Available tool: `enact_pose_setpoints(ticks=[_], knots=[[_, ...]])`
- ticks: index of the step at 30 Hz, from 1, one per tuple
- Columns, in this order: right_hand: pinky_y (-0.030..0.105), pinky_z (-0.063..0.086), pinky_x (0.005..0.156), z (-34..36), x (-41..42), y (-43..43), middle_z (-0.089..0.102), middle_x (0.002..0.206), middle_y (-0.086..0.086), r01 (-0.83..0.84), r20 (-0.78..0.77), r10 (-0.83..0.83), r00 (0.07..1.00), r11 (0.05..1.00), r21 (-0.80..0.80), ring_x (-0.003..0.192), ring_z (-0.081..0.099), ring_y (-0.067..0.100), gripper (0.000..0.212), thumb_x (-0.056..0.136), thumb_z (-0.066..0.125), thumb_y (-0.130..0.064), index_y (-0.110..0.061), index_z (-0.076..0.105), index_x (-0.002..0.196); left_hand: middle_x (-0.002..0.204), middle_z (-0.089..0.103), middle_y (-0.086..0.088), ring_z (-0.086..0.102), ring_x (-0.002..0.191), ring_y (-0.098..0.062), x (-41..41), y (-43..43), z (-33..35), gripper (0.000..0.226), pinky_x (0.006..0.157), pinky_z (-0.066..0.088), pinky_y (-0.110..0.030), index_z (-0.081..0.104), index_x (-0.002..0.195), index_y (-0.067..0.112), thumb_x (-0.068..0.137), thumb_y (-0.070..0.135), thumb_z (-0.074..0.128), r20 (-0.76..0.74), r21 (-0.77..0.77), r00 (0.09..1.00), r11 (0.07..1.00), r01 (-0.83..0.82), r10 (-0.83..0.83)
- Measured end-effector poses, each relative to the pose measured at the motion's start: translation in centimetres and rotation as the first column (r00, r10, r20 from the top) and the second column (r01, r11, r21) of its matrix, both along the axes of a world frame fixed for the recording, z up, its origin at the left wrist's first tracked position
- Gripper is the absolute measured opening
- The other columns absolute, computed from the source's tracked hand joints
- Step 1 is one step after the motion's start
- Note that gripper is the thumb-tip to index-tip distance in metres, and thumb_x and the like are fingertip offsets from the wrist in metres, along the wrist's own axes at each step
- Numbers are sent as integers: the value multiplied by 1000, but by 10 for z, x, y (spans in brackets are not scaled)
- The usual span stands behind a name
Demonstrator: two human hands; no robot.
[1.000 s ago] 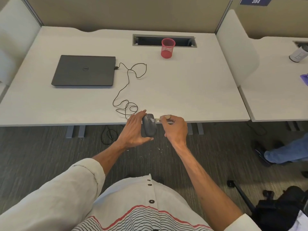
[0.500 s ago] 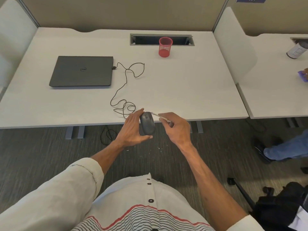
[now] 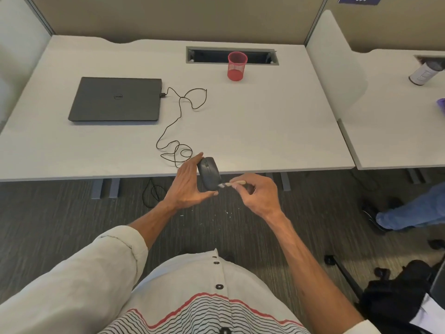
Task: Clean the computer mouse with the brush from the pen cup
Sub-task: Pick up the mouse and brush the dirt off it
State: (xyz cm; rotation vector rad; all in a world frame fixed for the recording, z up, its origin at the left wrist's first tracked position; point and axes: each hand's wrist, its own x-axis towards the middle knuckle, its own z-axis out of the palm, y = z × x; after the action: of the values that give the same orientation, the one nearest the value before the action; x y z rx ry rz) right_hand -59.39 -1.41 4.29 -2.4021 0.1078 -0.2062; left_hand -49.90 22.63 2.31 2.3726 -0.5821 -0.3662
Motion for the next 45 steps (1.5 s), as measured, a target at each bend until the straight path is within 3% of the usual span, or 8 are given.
enact_pose_setpoints(ticks=[6,17,21,26,31,38,43,45], knots=[[-1,39,68,3,3,14,80,117,-22,-94,82,107,991,984,-150,66,51,-14,23,103,76,-35,-36,83,125,179,24,-8,27,165,-26,-6,-1,-1,134,138,24,-50,16,171,10,76,62,94,33,19,999,1000,6,-6],[1,41,69,12,6,16,82,111,-20,-236,77,251,965,959,-159,76,61,-5,19,102,76,-35,-33,86,118,179,24,-10,28,165,-27,-6,-5,-1,131,138,23,-50,18,171,8,78,63,92,65,49,998,999,15,-18],[22,62,80,19,15,20,81,124,-18,-286,91,322,942,917,-278,96,77,6,23,103,76,-35,-31,84,125,178,25,-10,28,165,-27,-6,-8,0,130,138,23,-50,18,171,7,78,63,91,65,42,998,999,9,-11],[35,65,77,23,13,18,83,109,-16,-375,-28,388,921,866,-329,90,78,9,18,103,73,-35,-32,86,115,175,30,-12,33,162,-28,-7,-8,-2,126,136,27,-52,22,169,6,79,63,88,65,47,998,999,17,-20],[37,64,73,23,9,11,81,91,-15,-355,-78,348,934,882,-310,78,71,8,20,103,70,-38,-31,88,103,176,29,-9,33,161,-27,-9,-8,-7,129,137,25,-51,21,169,9,77,65,91,55,62,998,997,39,-43],[26,62,82,19,5,6,83,108,-17,-293,-4,301,954,927,-232,92,75,5,17,104,72,-38,-32,86,111,177,28,-8,32,162,-26,-12,-8,-14,128,139,20,-52,19,170,10,79,64,90,60,104,993,990,92,-99],[33,61,80,9,11,-6,80,90,-17,-121,-158,81,984,956,-268,83,72,6,25,105,63,-44,-32,83,95,179,23,-9,27,166,-26,-16,-7,-18,131,140,16,-52,17,171,9,79,67,89,56,125,992,986,108,-116],[32,55,75,2,14,-7,76,86,-13,13,-203,-34,979,995,-103,81,69,10,28,107,63,-47,-28,81,95,180,22,-8,26,166,-26,-17,-8,-19,131,140,16,-52,16,171,9,79,68,88,61,131,989,983,126,-134]])
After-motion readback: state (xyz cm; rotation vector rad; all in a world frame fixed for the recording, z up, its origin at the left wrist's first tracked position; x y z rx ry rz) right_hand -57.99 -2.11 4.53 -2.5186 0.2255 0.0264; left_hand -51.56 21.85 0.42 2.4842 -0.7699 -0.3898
